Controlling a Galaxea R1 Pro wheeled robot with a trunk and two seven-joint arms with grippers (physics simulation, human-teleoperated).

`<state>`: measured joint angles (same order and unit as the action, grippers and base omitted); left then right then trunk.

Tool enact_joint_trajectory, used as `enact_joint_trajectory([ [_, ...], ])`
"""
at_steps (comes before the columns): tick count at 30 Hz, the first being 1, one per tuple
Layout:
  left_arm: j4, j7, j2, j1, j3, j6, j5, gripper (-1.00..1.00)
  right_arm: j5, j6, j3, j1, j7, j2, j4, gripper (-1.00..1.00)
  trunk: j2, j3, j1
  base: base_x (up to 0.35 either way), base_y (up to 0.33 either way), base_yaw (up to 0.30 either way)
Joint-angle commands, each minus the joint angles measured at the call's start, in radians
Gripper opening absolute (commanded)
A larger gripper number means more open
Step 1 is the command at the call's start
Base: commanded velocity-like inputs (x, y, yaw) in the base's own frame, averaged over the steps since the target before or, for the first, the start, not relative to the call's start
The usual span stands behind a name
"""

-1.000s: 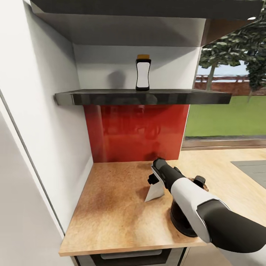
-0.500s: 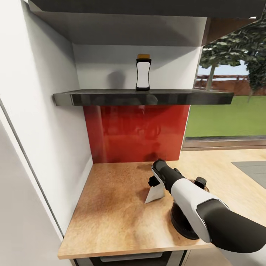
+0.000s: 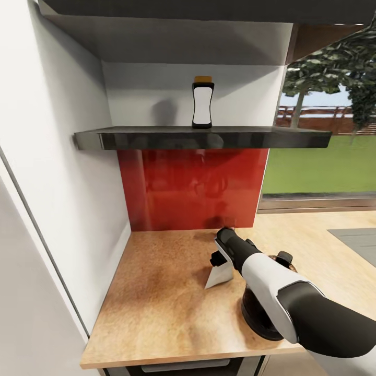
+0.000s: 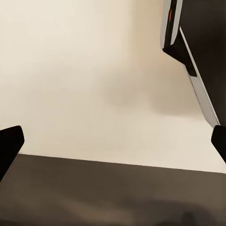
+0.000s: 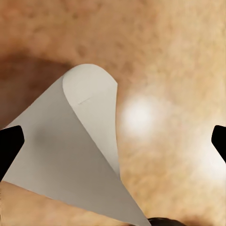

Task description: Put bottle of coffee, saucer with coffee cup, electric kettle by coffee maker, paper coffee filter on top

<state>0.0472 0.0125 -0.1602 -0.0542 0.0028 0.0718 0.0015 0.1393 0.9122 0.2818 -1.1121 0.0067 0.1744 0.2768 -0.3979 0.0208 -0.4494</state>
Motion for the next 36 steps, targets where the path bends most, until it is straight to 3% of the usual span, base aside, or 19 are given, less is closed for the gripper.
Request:
enact_joint_trajectory([
  [1, -0.001, 0.001, 0.0, 0.0, 0.0, 0.003, 0.0, 1.0, 0.003, 0.004, 0.002, -0.001, 0.001, 0.0, 0.001, 1.0, -0.002, 0.002, -0.001, 0.0, 0.0, 0.0],
  [21, -0.001, 0.001, -0.001, 0.0, 0.001, 0.003, 0.0, 1.0, 0.002, 0.005, 0.002, -0.001, 0.003, 0.0, -0.022, 1.0, -0.002, 0.002, -0.001, 0.0, 0.0, 0.0],
  [27, 0.0, 0.001, -0.001, 0.0, 0.001, 0.003, 0.0, 1.0, 0.005, 0.006, 0.002, -0.001, 0.118, 0.0, -0.021, 1.0, -0.002, 0.002, -0.001, 0.0, 0.0, 0.0],
  [36, -0.001, 0.001, -0.001, -0.001, 0.002, 0.003, 0.0, 1.0, 0.005, 0.005, 0.002, -0.001, 0.13, 0.0, -0.021, 1.0, -0.002, 0.002, -0.001, 0.0, 0.0, 0.0],
])
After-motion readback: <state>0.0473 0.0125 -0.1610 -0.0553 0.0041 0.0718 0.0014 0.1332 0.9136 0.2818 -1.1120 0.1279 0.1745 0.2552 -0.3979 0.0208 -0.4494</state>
